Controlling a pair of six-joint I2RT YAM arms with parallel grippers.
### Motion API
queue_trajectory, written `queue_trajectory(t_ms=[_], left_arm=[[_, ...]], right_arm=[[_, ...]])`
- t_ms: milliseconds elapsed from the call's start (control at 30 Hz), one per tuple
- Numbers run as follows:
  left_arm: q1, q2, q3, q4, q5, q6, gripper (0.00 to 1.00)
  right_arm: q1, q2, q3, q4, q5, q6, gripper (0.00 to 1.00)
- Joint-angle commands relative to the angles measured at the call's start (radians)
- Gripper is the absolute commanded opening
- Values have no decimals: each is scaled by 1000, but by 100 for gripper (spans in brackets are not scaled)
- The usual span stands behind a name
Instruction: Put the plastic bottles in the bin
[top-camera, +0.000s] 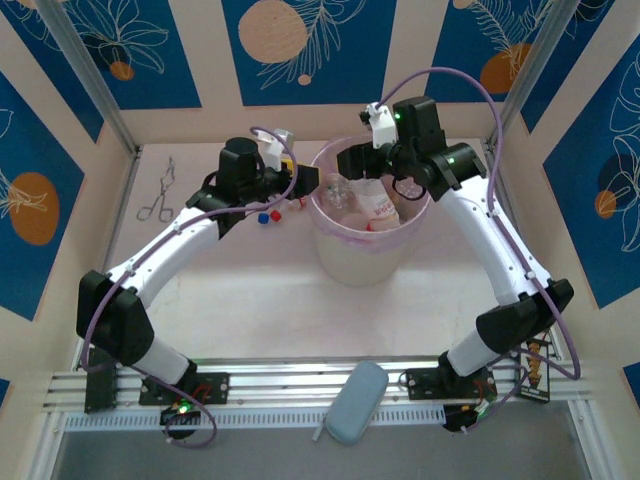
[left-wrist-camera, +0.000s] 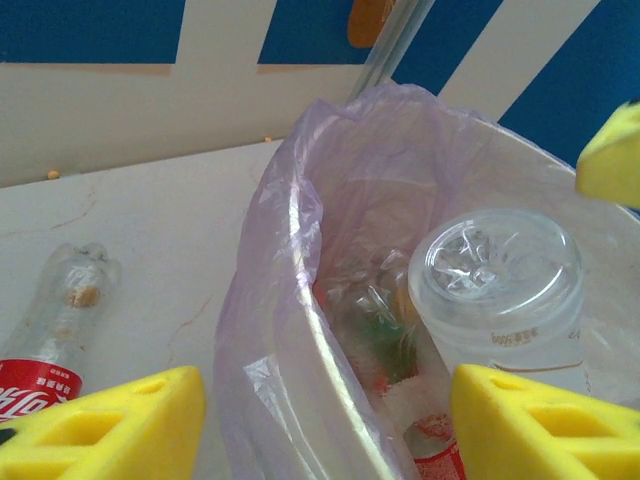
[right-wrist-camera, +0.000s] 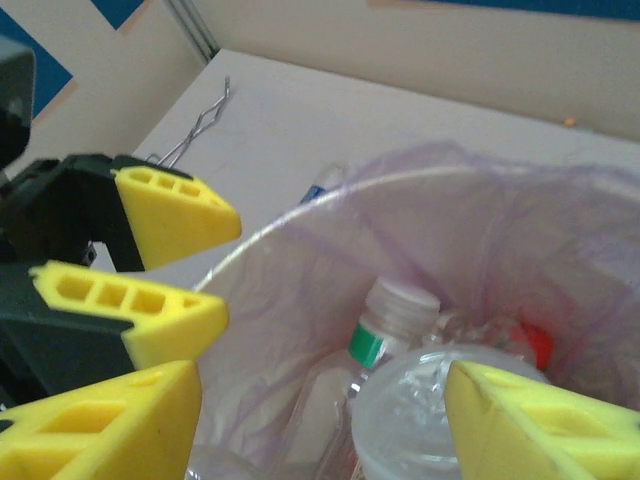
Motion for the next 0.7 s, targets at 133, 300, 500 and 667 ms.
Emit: queue_trajectory(t_ms=[133, 300, 500, 667], left_arm=[[-10, -34, 88, -40, -71, 50, 89], [23, -85, 143, -139, -136, 128, 100], [155, -82, 145, -274, -164, 65, 100], [240, -1, 60, -255, -150, 11, 100]], right_arm=[[-7, -11, 103, -69, 7, -25, 67], [-37, -77, 61, -61, -2, -11, 68], [-87, -172, -68, -21, -16, 28, 68], [-100, -239, -142, -23, -8, 48, 70]])
